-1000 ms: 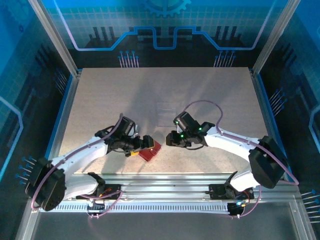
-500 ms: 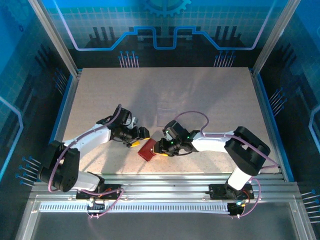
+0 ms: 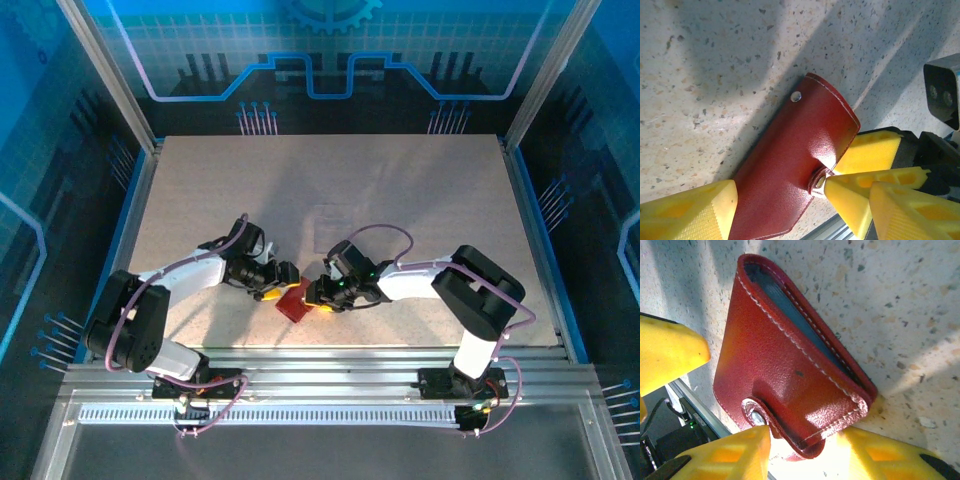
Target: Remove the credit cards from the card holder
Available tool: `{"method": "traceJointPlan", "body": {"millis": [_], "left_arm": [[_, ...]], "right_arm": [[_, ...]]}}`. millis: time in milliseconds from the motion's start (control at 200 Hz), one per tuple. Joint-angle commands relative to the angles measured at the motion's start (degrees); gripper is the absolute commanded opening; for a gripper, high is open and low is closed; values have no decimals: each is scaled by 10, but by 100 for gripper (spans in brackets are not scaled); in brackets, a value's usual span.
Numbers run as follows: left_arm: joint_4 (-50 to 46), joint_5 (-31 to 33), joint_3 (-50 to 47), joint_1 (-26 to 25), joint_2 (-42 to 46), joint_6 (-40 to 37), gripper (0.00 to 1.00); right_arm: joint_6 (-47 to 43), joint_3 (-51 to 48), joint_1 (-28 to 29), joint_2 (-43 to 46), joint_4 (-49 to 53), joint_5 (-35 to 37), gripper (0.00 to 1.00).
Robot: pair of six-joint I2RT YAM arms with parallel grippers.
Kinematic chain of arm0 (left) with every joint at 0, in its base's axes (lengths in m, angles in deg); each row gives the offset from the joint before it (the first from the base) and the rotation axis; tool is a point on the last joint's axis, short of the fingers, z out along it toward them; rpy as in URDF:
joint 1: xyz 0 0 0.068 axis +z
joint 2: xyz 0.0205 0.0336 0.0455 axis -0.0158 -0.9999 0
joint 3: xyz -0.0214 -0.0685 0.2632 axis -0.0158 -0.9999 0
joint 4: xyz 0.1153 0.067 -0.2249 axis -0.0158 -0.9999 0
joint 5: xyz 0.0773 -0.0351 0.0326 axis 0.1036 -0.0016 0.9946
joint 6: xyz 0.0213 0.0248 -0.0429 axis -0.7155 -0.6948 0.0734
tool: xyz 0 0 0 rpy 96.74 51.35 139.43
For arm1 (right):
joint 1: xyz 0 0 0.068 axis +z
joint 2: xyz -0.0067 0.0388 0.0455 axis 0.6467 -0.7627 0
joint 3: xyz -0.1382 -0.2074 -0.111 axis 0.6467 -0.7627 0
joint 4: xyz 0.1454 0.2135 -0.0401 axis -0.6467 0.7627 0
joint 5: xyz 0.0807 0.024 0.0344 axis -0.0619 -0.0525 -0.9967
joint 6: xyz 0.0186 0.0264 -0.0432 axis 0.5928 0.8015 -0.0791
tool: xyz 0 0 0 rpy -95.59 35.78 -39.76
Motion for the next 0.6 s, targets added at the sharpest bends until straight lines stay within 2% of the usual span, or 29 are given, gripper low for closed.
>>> {"method": "traceJointPlan", "body": {"millis": [0,140,595], "left_arm": [[7,-33,-14,4,-14,-10,71],[56,-54,-33,-6,-18,30,71],[124,-35,-35,-82,-25,108,68]], "right_arm": [[-12,17,-18,-16,-3,4,39],[-25,21,-36,-20,1,-8,39],[-51,-6,-49,20,46,3,37]]}}
